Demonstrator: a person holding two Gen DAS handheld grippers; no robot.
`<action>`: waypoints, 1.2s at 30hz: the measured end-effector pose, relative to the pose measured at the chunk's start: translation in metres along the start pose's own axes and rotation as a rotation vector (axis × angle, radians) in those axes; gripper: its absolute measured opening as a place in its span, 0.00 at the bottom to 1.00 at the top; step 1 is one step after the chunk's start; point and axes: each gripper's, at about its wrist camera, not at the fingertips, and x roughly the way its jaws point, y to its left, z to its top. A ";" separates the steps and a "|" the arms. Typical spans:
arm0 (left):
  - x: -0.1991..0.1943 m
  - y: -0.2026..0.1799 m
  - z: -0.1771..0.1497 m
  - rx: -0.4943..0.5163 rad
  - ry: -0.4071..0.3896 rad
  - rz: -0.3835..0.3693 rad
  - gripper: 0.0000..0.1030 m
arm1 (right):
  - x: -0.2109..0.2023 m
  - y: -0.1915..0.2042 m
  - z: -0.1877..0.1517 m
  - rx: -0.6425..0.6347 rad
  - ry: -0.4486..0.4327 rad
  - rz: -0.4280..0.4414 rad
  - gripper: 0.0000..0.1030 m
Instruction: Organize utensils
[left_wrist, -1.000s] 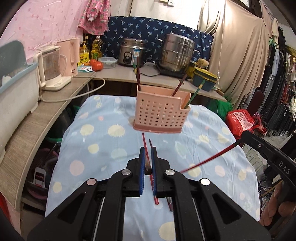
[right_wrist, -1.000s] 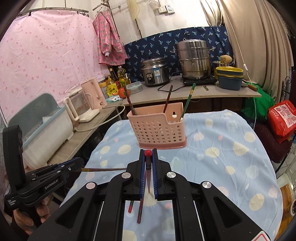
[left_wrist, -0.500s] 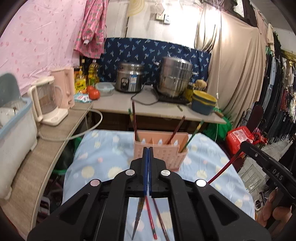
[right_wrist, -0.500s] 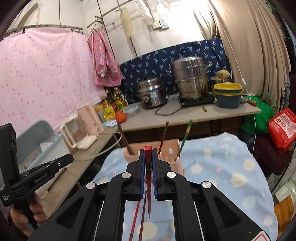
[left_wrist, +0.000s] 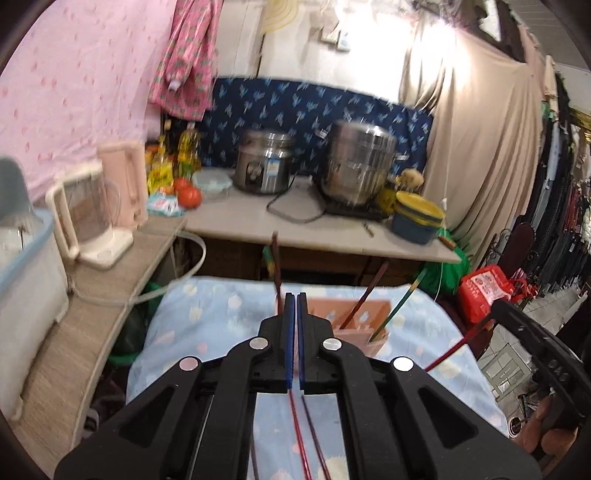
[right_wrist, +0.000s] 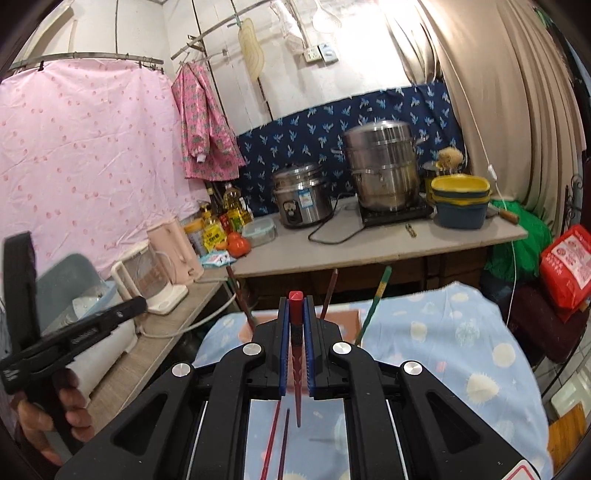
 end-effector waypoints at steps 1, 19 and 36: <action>0.011 0.007 -0.009 -0.016 0.032 0.010 0.01 | 0.002 -0.002 -0.006 0.010 0.014 0.002 0.07; 0.151 0.058 -0.115 -0.067 0.378 0.121 0.35 | 0.069 -0.027 -0.014 0.064 0.080 -0.041 0.07; 0.213 0.066 -0.139 -0.080 0.487 0.115 0.08 | 0.099 -0.039 -0.018 0.101 0.108 -0.035 0.07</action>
